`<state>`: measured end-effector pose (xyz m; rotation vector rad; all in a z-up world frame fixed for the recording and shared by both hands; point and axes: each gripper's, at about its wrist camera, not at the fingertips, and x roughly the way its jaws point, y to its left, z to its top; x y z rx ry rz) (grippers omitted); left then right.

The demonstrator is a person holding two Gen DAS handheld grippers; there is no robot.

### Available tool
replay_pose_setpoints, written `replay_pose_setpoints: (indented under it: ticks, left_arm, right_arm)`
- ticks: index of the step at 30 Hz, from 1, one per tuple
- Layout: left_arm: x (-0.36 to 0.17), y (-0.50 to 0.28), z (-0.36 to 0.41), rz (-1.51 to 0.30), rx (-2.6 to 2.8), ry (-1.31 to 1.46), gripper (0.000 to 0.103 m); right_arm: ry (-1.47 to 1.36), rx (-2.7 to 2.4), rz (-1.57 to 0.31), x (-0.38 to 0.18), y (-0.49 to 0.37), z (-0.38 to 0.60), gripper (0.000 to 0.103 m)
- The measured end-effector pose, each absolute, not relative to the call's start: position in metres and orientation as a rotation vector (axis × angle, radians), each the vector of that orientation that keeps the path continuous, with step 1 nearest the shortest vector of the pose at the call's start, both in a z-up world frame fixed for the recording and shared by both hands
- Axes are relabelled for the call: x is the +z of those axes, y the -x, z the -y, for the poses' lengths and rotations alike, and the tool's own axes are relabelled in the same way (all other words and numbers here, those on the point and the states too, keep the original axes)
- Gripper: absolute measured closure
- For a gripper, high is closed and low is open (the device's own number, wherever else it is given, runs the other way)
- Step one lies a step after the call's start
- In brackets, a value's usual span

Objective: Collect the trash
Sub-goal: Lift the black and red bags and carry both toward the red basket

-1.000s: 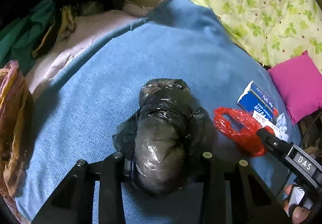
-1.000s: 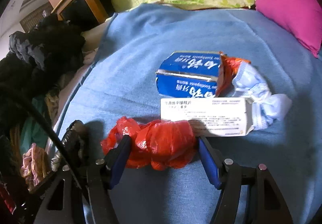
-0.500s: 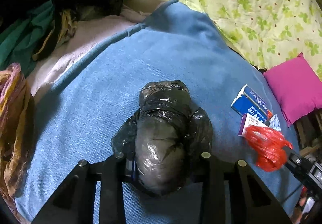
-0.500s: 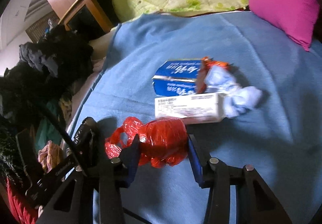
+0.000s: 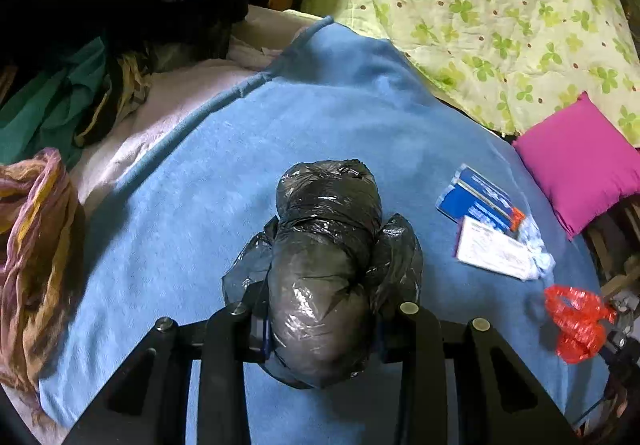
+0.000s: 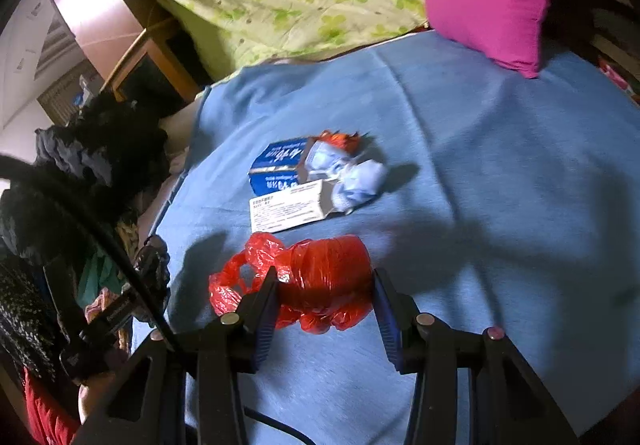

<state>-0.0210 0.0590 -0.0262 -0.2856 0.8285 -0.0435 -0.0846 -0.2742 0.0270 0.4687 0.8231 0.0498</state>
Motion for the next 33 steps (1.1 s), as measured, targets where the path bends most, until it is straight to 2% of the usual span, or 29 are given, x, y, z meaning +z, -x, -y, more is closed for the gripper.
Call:
replay_pose_setpoints:
  ticks: [21, 33]
  left_arm:
    - [0.023, 0.093, 0.092, -0.846, -0.252, 0.09, 0.066]
    - [0.042, 0.122, 0.15, -0.829, -0.36, 0.014, 0.066]
  right_arm:
    - [-0.6, -0.126, -0.702, 0.04, 0.187, 0.391, 0.056]
    - [-0.712, -0.27, -0.615, 0.038, 0.268, 0.463, 0.056]
